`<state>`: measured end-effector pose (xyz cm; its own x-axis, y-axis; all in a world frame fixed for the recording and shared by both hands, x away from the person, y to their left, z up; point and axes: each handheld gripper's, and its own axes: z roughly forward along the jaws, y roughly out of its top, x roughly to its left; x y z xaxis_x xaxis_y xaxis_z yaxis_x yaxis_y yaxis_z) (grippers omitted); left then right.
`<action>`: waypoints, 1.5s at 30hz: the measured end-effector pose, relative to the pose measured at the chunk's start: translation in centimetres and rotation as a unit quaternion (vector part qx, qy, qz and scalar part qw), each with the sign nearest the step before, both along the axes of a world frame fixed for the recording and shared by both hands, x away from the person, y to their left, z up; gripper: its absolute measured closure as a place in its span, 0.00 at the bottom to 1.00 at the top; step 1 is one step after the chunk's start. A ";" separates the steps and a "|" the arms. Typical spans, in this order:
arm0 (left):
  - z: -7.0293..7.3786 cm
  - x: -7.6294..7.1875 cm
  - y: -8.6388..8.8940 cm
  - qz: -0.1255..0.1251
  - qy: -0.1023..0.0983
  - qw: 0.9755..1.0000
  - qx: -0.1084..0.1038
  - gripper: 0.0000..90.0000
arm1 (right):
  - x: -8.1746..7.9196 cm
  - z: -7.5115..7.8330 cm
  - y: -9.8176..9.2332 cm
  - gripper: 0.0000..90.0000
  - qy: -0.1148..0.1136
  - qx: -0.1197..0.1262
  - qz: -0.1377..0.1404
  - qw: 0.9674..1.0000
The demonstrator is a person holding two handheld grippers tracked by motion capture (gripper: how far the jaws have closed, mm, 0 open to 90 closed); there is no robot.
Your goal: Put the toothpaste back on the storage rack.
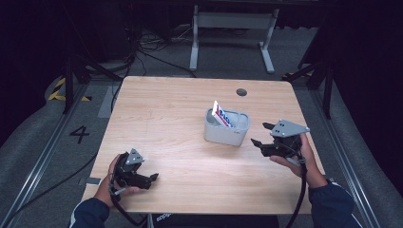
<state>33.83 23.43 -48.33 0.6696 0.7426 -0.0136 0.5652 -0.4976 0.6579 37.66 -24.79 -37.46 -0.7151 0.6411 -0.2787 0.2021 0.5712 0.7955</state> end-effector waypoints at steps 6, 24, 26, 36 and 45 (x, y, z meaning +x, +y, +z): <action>0.0 0.0 0.0 0.001 0.000 1.000 0.000 0.01 | -0.7 -1.2 -1.1 0.35 0.007 -0.023 -0.013 1.000; 0.0 0.1 -0.1 0.001 0.002 1.000 0.002 0.01 | -2.1 -5.9 -4.2 0.33 0.042 -0.048 -0.056 0.996; 0.0 0.1 -0.1 0.000 0.003 1.000 0.000 0.00 | -2.3 -6.5 -4.7 0.32 0.046 -0.047 -0.059 0.996; 0.0 0.2 -0.1 -0.002 0.003 1.000 0.002 0.00 | -3.1 -8.5 -6.5 0.29 0.077 -0.031 -0.085 0.993; 0.0 0.3 -0.1 -0.002 0.001 1.000 0.001 0.00 | -3.2 -10.0 -8.4 0.25 0.113 -0.001 -0.101 0.988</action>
<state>34.10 23.33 -48.33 0.6729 0.7396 -0.0128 0.5644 -0.5021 0.6553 34.43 -33.17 -47.47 -0.6175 0.7762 -0.1270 0.4848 0.5028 0.7157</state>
